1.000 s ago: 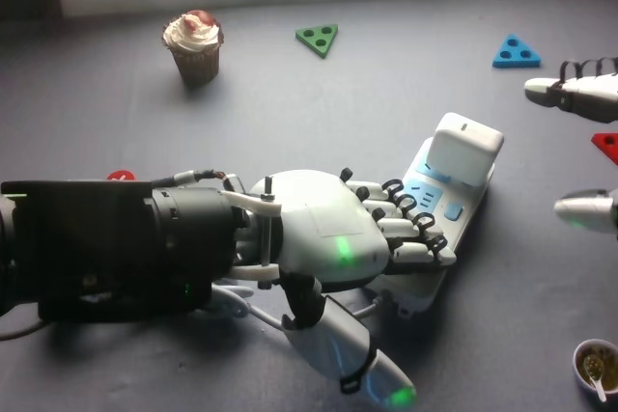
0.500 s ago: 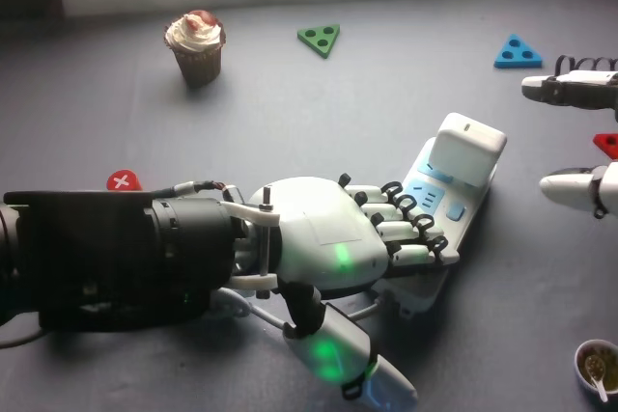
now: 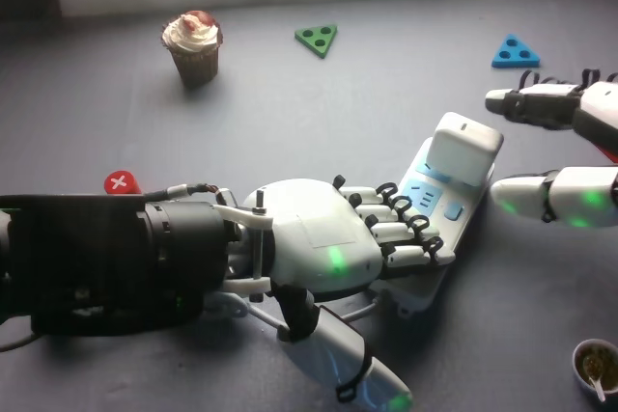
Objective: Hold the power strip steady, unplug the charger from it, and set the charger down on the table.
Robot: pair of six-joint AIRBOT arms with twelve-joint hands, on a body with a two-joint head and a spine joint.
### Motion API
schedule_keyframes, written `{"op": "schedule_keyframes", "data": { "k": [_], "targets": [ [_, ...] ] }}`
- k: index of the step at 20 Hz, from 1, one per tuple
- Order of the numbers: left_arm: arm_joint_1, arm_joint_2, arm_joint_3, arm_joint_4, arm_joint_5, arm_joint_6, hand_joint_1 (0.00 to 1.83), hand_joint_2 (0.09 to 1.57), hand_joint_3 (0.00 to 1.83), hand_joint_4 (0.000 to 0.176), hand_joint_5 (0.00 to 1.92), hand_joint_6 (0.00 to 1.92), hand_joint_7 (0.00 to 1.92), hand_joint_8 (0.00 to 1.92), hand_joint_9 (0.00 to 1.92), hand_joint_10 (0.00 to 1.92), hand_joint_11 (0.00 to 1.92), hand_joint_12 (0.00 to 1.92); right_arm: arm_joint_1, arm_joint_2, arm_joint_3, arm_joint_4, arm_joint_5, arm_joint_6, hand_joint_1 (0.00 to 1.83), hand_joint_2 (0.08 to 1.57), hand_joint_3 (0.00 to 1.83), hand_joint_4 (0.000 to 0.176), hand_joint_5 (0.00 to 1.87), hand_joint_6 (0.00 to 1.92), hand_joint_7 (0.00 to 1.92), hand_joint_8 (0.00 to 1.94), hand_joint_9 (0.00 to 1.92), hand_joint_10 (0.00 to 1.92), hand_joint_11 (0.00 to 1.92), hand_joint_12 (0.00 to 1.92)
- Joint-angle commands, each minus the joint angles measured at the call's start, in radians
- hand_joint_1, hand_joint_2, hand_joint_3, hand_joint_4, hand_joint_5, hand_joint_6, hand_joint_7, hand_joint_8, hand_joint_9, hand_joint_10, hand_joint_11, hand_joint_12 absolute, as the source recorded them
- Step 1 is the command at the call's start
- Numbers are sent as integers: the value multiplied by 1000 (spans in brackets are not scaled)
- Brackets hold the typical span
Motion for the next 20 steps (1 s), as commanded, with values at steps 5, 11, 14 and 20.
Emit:
{"op": "schedule_keyframes", "data": {
  "k": [5,11,14,20],
  "targets": [
    [2,5,-4,-5,-28,0,0,959,0,0,46,6,49,6,46,7,25,62,24,-37,32,70,107,-26,720,1138,3,0,331,0,395,0,389,2,300,280],
    [2,5,-4,-5,-22,0,0,961,2,0,54,7,57,11,56,11,42,69,25,-81,80,86,107,-26,751,1132,0,0,336,9,402,7,389,7,289,300],
    [2,5,-4,-5,-17,0,0,961,1,0,52,5,56,8,56,8,41,69,25,-98,102,86,107,-26,755,1137,1,0,342,6,409,6,400,7,291,313],
    [-2,8,-7,-5,-14,0,0,960,1,0,38,0,58,2,57,3,35,66,31,-152,141,158,110,-25,750,1137,1,0,356,1,427,1,422,1,288,363]
  ]
}}
